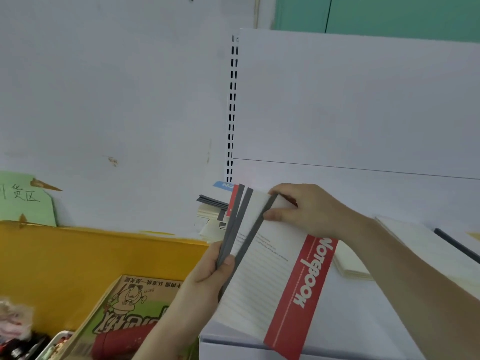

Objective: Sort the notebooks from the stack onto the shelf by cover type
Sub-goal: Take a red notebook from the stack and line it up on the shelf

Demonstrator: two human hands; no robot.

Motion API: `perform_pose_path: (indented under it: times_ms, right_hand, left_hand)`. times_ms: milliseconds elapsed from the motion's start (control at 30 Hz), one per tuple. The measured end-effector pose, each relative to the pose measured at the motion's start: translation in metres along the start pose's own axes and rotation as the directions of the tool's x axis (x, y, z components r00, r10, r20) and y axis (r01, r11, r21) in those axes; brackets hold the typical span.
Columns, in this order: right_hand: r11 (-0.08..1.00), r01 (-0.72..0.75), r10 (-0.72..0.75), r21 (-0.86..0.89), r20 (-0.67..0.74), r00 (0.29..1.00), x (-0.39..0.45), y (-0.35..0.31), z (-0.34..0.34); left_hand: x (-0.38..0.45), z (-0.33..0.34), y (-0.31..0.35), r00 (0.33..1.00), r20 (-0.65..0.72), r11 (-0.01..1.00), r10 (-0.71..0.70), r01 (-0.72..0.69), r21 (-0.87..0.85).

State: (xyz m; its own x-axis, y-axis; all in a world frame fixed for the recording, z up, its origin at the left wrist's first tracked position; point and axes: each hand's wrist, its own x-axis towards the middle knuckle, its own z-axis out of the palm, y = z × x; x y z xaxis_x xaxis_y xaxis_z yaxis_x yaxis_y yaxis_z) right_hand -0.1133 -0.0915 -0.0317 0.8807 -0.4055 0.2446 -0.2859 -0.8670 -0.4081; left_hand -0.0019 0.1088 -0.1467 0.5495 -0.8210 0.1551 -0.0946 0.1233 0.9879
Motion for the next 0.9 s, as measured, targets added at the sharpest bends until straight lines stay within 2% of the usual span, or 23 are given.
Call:
perform_pose_path:
  times_ms: [100, 200, 267, 333, 400, 467, 567, 667, 767, 800, 900]
  right_hand:
    - [0.999, -0.028, 0.03, 0.029, -0.094, 0.995, 0.006, -0.008, 0.009]
    - [0.97, -0.094, 0.047, -0.226, -0.208, 0.977, 0.01, -0.02, 0.019]
    - [0.942, -0.098, 0.018, -0.321, -0.244, 0.97, 0.013, -0.024, 0.023]
    - [0.955, -0.063, -0.016, -0.29, -0.265, 0.964, 0.015, -0.022, 0.025]
    - [0.984, -0.054, -0.01, -0.172, -0.355, 0.935, 0.019, -0.008, 0.027]
    - [0.99, -0.14, 0.113, -0.029, -0.439, 0.891, 0.024, 0.012, 0.026]
    - [0.924, -0.378, 0.372, 0.053, -0.352, 0.859, 0.027, 0.041, 0.031]
    - [0.872, -0.486, 0.49, 0.066, -0.154, 0.858, 0.022, 0.052, 0.039]
    - [0.821, -0.539, 0.541, 0.188, 0.046, 0.84, 0.018, 0.05, 0.045]
    - [0.812, -0.534, 0.537, 0.235, 0.058, 0.842, 0.019, 0.05, 0.046]
    - [0.783, -0.504, 0.552, 0.364, -0.034, 0.833, 0.018, 0.051, 0.042]
  left_hand:
    - [0.0, 0.003, 0.001, 0.998, -0.007, 0.996, 0.065, -0.064, 0.065]
    - [0.003, 0.007, 0.0, 0.997, -0.026, 0.99, 0.071, -0.067, 0.126]
    - [0.003, 0.007, -0.002, 0.996, -0.051, 0.988, 0.068, -0.061, 0.142]
    - [0.002, 0.005, -0.004, 0.995, -0.067, 0.986, 0.078, -0.067, 0.15]
    - [-0.001, 0.0, -0.004, 0.993, -0.085, 0.985, 0.082, -0.069, 0.156]
    - [-0.003, -0.005, -0.006, 0.99, -0.119, 0.987, 0.075, -0.057, 0.15]
    - [-0.005, -0.013, -0.008, 0.985, -0.161, 0.988, 0.058, -0.033, 0.152]
    - [-0.004, -0.016, -0.01, 0.979, -0.196, 0.988, 0.052, -0.022, 0.156]
    - [-0.002, -0.015, -0.011, 0.973, -0.226, 0.989, 0.043, -0.011, 0.145]
    - [-0.001, -0.014, -0.012, 0.972, -0.233, 0.989, 0.044, -0.01, 0.145]
    - [0.0, -0.012, -0.013, 0.972, -0.229, 0.988, 0.046, -0.011, 0.153]
